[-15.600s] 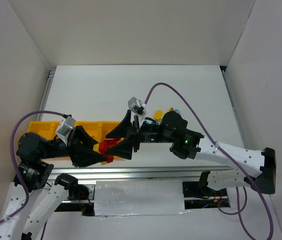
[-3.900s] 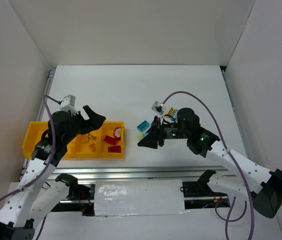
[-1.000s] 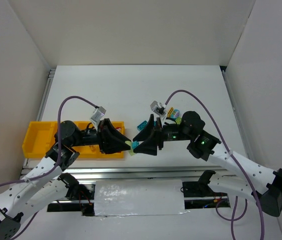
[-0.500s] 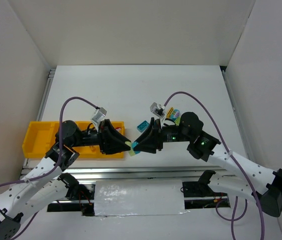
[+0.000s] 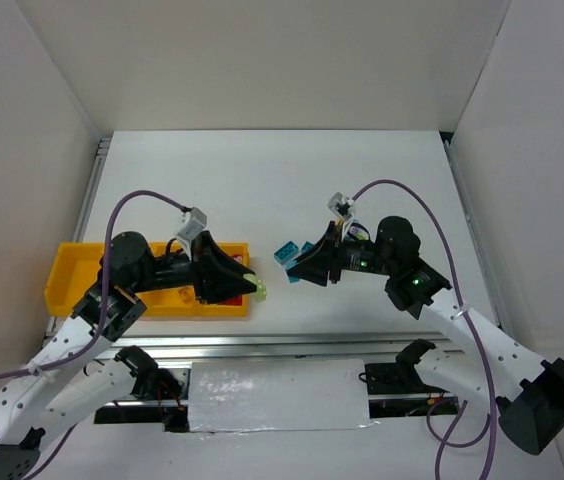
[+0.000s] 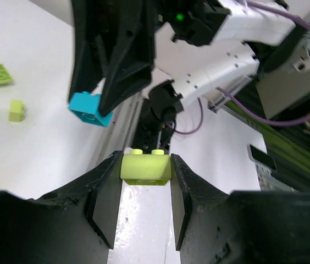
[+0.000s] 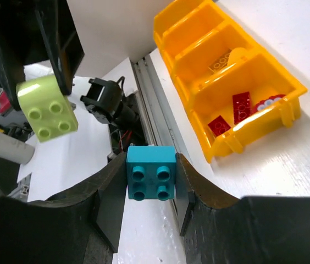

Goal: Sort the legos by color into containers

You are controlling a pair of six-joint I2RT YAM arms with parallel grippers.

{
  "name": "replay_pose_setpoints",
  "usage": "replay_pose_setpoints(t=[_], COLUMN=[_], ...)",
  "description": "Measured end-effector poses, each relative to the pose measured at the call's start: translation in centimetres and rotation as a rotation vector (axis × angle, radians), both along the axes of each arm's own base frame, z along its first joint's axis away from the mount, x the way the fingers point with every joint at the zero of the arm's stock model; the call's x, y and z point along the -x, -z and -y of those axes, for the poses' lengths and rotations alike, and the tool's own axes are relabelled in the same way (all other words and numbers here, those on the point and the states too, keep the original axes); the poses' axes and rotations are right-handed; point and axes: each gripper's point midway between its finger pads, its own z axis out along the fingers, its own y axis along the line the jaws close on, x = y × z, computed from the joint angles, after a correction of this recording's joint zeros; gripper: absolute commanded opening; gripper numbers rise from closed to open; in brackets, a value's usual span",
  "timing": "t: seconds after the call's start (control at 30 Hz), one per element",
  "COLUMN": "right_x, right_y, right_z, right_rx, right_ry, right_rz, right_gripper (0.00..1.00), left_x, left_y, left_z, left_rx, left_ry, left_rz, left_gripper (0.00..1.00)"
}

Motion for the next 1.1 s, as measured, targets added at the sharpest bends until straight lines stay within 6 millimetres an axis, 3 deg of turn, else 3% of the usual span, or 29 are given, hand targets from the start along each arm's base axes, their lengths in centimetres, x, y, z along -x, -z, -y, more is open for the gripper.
replay_pose_setpoints(t=[0.1, 0.2, 0.27, 0.37, 0.43, 0.5, 0.57, 0.7, 0.83, 0.97, 1.0, 1.1], right_x=[-0.4, -0.5, -0.5, -0.5, -0.4, -0.2, -0.1, 0.0, 0.3, 0.3, 0.3, 0.4], right_y=[0.2, 0.3, 0.4, 0.2, 0.0, -0.2, -0.1, 0.8, 1.0, 1.1, 1.3, 1.7], right_z=[0.7, 1.3, 1.5, 1.8, 1.9, 2.0, 2.1, 2.0, 1.9, 1.9, 1.9, 1.9], right_rx=[0.012, 0.027, 0.034, 0.034, 0.03, 0.025, 0.021, 0.029, 0.032, 0.032, 0.033, 0.039], right_ry=[0.034, 0.068, 0.083, 0.098, 0.103, 0.103, 0.103, 0.095, 0.081, 0.079, 0.078, 0.075], right_rz=[-0.006, -0.006, -0.004, 0.004, 0.009, 0.014, 0.014, -0.013, -0.028, -0.028, -0.029, -0.038], right_gripper=[0.0, 0.0, 0.0, 0.0, 0.0, 0.0, 0.0, 0.0, 0.0, 0.0, 0.0, 0.0], left_x=[-1.4, -5.3, -9.0, -14.9, -16.8, -16.4, -14.8, -12.6, -12.7, -11.7, -11.5, -11.5], left_y=[-0.1, 0.5, 1.1, 2.4, 4.3, 7.7, 10.3, 13.0, 15.8, 19.1, 19.6, 20.6], left_z=[-0.8, -3.0, -6.1, -14.0, -19.1, -23.9, -27.4, -31.8, -33.4, -33.6, -33.6, -33.9], left_rx=[-0.043, -0.132, -0.224, -0.377, -0.453, -0.562, -0.633, -0.7, -0.75, -0.816, -0.824, -0.846], left_ry=[-0.107, -0.379, -0.633, -1.112, -1.366, -1.57, -1.718, -1.963, -2.071, -2.094, -2.103, -2.133], left_rz=[-0.005, -0.083, -0.166, -0.357, -0.445, -0.544, -0.635, -0.757, -0.851, -0.924, -0.939, -0.971], left_gripper=[0.0, 0.0, 0.0, 0.0, 0.0, 0.0, 0.0, 0.0, 0.0, 0.02, 0.07, 0.45])
